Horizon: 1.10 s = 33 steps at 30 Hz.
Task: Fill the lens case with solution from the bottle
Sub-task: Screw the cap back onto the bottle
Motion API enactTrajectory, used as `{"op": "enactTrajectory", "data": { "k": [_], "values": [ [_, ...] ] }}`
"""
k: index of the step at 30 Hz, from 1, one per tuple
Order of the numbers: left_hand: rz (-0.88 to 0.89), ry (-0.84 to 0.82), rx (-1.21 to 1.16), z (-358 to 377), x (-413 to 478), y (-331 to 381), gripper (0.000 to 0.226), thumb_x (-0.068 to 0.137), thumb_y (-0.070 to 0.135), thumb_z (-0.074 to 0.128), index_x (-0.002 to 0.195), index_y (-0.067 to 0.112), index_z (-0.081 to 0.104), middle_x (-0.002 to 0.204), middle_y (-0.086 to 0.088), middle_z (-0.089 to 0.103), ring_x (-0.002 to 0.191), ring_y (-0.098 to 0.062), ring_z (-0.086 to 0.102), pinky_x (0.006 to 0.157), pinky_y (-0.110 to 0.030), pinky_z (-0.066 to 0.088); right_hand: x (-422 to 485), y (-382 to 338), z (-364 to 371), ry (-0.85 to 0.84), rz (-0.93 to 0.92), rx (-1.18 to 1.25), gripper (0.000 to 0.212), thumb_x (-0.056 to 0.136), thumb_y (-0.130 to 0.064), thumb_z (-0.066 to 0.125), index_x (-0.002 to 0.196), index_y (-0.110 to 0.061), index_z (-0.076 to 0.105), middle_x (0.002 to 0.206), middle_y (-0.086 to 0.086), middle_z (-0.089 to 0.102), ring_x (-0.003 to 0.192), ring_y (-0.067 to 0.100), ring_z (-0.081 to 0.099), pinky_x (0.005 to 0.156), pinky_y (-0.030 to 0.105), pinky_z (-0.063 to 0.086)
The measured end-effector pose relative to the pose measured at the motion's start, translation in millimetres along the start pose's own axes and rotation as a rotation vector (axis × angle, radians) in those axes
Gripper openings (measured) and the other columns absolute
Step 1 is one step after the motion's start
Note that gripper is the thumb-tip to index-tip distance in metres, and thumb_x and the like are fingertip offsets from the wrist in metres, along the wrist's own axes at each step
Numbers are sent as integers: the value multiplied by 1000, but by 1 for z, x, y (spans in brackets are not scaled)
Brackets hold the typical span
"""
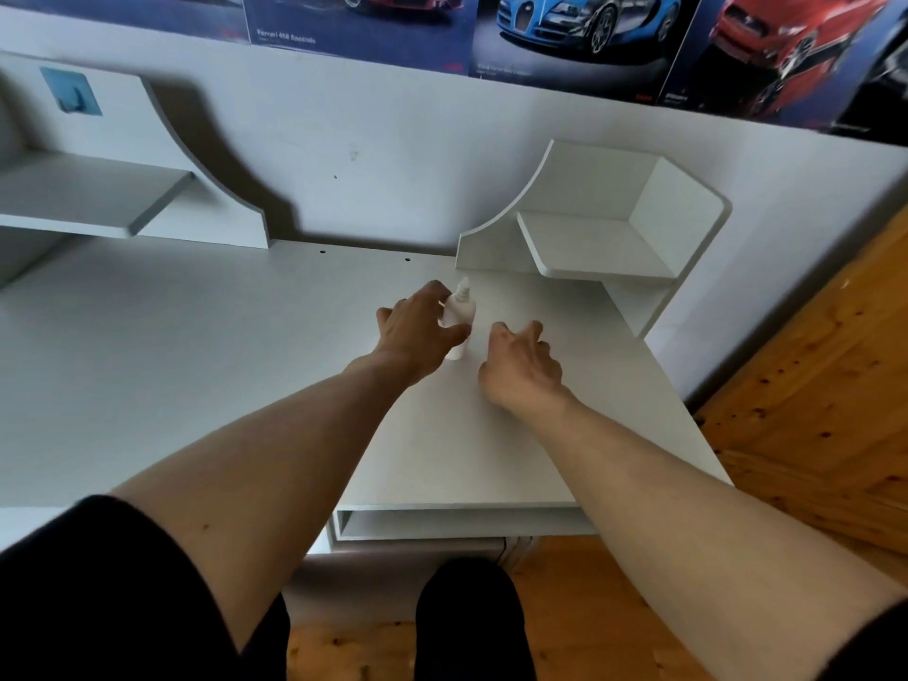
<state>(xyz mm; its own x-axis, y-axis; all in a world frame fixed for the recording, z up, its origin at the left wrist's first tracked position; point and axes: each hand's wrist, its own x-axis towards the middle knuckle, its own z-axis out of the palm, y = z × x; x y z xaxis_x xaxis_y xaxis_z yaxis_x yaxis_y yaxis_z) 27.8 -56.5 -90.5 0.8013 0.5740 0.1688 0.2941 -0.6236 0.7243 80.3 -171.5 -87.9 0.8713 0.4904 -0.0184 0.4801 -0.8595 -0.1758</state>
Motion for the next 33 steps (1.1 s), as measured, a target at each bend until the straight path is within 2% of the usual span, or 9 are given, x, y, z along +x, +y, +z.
{"op": "enactTrajectory", "data": {
  "k": [6,10,12,14,16,23,28,33],
  "values": [
    [26,5,-33,-2,-5,3,36,81,33,68,112,17,57,106,-1,69,103,-22,61,83,-31,22,2,0,0,31,-54,118,26,87,-2,49,113,-1,50,118,23,46,101,38,54,74,34,41],
    [39,1,-54,-5,-10,3,35,79,32,69,109,17,60,102,1,68,101,-20,62,85,-31,23,11,-5,-12,140,-12,301,23,92,-8,46,113,-1,52,116,22,52,103,35,53,74,30,36],
    [59,-2,-62,-6,-11,2,34,79,31,71,108,16,61,103,1,69,102,-19,62,86,-31,24,15,-8,-21,188,-14,431,22,93,-11,44,111,-2,53,117,21,54,96,29,53,74,27,35],
    [71,-8,-60,-8,-12,2,35,79,31,71,109,16,62,106,0,70,104,-18,62,87,-31,25,17,-12,-30,224,-74,565,21,92,-13,46,108,-3,55,116,19,56,88,23,49,74,26,35],
    [72,-13,-55,-8,-10,1,35,80,32,71,111,18,62,107,-1,71,106,-19,61,87,-31,25,16,-14,-37,236,-143,633,20,91,-14,49,108,-5,56,114,18,57,88,21,50,73,25,36],
    [110,-33,5,-4,-7,-5,39,85,32,68,120,21,57,112,-1,70,112,-20,61,88,-31,22,16,-18,-45,228,-282,574,23,96,-10,41,111,-8,58,118,16,54,102,24,55,79,23,38],
    [116,-24,20,1,-5,-8,40,86,32,66,123,21,56,113,-2,70,112,-21,61,90,-31,21,13,-18,-47,226,-361,515,25,96,-9,39,108,-12,61,115,12,52,96,18,53,80,20,38],
    [139,-42,39,4,-2,-12,44,86,29,64,128,20,52,120,-1,69,116,-22,61,95,-35,24,11,-17,-50,233,-403,464,24,89,-4,47,97,-13,69,99,3,49,86,13,51,75,18,37]
  ]
}}
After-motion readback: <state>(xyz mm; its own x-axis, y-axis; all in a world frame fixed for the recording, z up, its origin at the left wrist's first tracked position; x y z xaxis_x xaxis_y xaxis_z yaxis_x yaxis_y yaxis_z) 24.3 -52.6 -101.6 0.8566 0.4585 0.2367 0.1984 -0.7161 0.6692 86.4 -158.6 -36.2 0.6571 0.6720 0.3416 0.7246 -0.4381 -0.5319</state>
